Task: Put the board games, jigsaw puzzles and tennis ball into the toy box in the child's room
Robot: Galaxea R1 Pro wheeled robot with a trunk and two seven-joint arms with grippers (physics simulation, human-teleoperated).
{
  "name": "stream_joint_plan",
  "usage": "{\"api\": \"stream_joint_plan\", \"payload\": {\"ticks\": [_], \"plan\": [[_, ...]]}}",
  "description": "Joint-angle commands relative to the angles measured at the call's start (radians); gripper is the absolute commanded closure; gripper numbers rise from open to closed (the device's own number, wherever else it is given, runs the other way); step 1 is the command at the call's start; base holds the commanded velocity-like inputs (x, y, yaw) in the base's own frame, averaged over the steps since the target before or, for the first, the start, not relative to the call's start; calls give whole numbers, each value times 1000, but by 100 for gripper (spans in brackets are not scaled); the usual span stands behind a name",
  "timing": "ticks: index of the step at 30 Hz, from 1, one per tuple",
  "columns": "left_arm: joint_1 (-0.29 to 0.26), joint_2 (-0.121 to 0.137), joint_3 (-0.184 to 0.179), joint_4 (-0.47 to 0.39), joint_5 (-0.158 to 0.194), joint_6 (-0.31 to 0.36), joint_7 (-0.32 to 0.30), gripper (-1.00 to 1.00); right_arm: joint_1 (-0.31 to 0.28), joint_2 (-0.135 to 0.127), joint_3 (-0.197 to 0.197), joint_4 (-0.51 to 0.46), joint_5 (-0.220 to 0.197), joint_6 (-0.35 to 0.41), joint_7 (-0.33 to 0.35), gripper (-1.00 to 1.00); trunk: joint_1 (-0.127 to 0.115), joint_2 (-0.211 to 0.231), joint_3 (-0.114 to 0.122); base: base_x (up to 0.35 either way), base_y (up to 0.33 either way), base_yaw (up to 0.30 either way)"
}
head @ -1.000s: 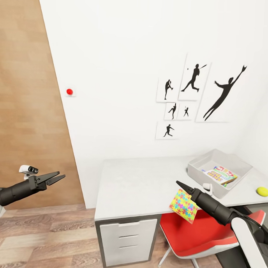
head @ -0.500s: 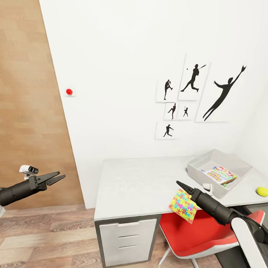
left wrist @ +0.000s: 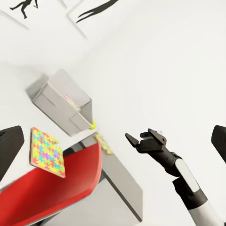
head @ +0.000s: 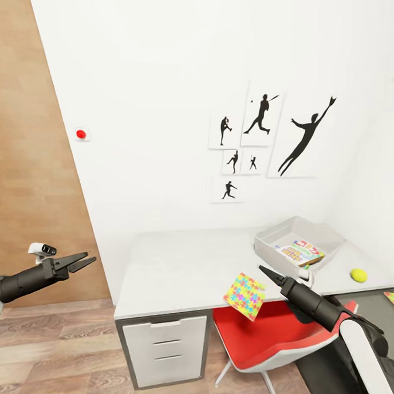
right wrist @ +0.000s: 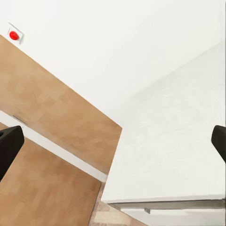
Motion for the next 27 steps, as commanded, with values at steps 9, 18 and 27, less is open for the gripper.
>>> {"api": "stream_joint_plan", "payload": {"ticks": [9, 18, 27], "plan": [[-1, 0, 0, -1, -1, 11, -4, -100, -1, 0, -1, 0, -3, 7, 3, -100, 1, -3, 4, -88, -111, -221], [-1, 0, 0, -1, -4, 13, -4, -100, -1, 0, 1, 0, -3, 7, 1, -100, 1, -3, 11, -5, -4, -247], [-1, 0, 2, -1, -8, 14, -4, -100, -1, 0, 1, -2, -3, 7, 1, -100, 1, -3, 12, -83, 0, -52]]}}
